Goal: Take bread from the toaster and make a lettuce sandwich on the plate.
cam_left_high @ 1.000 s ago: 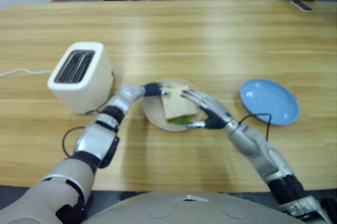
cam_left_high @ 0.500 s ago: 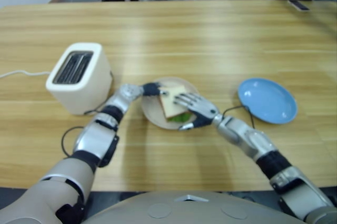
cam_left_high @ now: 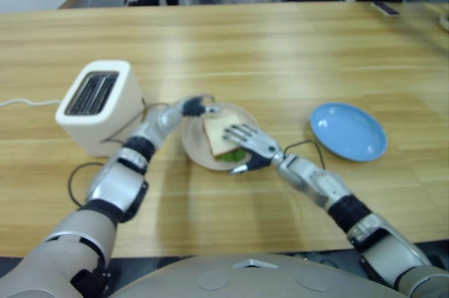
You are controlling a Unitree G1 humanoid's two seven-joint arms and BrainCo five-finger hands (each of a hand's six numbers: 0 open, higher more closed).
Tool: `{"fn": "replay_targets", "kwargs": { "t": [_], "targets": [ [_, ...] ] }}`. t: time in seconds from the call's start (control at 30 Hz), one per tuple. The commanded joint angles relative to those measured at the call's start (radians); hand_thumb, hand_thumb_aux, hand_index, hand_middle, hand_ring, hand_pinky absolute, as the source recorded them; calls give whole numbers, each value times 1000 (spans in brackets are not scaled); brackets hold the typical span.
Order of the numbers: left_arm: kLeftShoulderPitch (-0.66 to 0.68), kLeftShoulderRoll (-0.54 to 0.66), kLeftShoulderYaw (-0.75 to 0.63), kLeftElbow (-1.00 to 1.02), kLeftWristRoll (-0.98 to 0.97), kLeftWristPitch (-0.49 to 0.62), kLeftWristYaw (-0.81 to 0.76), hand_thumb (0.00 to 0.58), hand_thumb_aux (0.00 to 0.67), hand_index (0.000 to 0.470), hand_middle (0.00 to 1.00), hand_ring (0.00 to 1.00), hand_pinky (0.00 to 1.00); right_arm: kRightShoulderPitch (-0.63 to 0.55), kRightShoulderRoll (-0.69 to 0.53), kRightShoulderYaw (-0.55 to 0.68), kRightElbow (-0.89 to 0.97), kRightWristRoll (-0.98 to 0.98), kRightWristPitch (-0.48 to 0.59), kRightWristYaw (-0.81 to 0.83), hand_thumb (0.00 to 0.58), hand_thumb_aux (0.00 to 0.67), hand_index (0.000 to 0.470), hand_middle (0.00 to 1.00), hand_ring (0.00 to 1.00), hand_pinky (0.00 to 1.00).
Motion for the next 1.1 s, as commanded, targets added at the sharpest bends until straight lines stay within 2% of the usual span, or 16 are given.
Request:
{"fn": "replay_targets", "kwargs": {
  "t": [0.03, 0.23, 0.33, 0.43, 0.57, 0.6, 0.63, 0.67, 0.7, 0.87, 0.9, 0.93, 0.97, 1.0, 1.1],
  "targets": [
    [-2, 66, -12, -210, 142, 100, 151, 0, 0, 0, 0, 0, 0, 66, -3, 117, 126, -45, 1, 81, 0, 0, 0, 0, 0, 0],
    [99, 157, 29, -520, 232, 218, 164, 0, 0, 0, 0, 0, 0, 68, -1, 123, 124, -39, 7, 85, 0, 0, 0, 0, 0, 0],
    [181, 151, 72, -627, 140, 203, 87, 0, 0, 0, 0, 0, 0, 78, -8, 96, 79, -13, 3, 51, 0, 0, 0, 0, 0, 0],
    [285, 95, 133, -689, -69, 162, -42, 0, 0, 0, 0, 0, 0, 96, -40, 19, -78, 24, -30, -88, 0, 0, 0, 0, 0, 0],
    [419, 79, 189, -840, -159, 149, -94, 0, 0, 0, 0, 0, 0, 152, -92, -93, -329, 18, -49, -287, 0, 0, 0, 0, 0, 0],
    [448, 74, 212, -897, -185, 159, -105, 304, 208, 143, 529, 529, 529, 174, -98, -123, -383, 28, -51, -325, 0, 0, 0, 0, 0, 0],
    [474, 68, 231, -949, -214, 167, -120, 500, 420, 289, 1000, 1000, 1000, 197, -103, -151, -434, 34, -56, -360, 0, 0, 0, 0, 0, 0],
    [497, 61, 247, -993, -255, 175, -147, 577, 620, 426, 1000, 1000, 1000, 217, -103, -176, -473, 46, -59, -377, 0, 0, 0, 0, 0, 0],
    [518, 62, 254, -1031, -293, 178, -184, 580, 670, 460, 1000, 1000, 1000, 236, -101, -200, -507, 55, -53, -376, 0, 0, 0, 0, 0, 0],
    [670, 122, 300, -1212, -531, 195, -415, 580, 670, 460, 1000, 1000, 1000, 311, -88, -307, -640, 131, 30, -248, 0, 0, 0, 0, 0, 0],
    [714, 161, 336, -1259, -610, 206, -482, 580, 670, 460, 1000, 1000, 1000, 331, -99, -326, -653, 188, 49, -175, 53, 32, 22, 0, 0, 0],
    [743, 188, 362, -1290, -663, 214, -528, 580, 670, 460, 1000, 1000, 1000, 345, -106, -339, -660, 226, 62, -122, 53, 32, 22, 0, 0, 0],
    [784, 235, 381, -1322, -702, 215, -587, 580, 670, 460, 1000, 1000, 1000, 362, -122, -351, -664, 276, 64, -67, 385, 281, 193, 278, 278, 278],
    [831, 285, 397, -1352, -728, 207, -642, 580, 670, 460, 1000, 1000, 1000, 381, -140, -360, -664, 336, 75, 11, 580, 670, 460, 1000, 1000, 1000],
    [1014, 447, 404, -1401, -748, 200, -797, 580, 670, 460, 1000, 1000, 1000, 474, -245, -343, -667, 567, 96, 306, 580, 670, 460, 1000, 1000, 1000]
  ]
}}
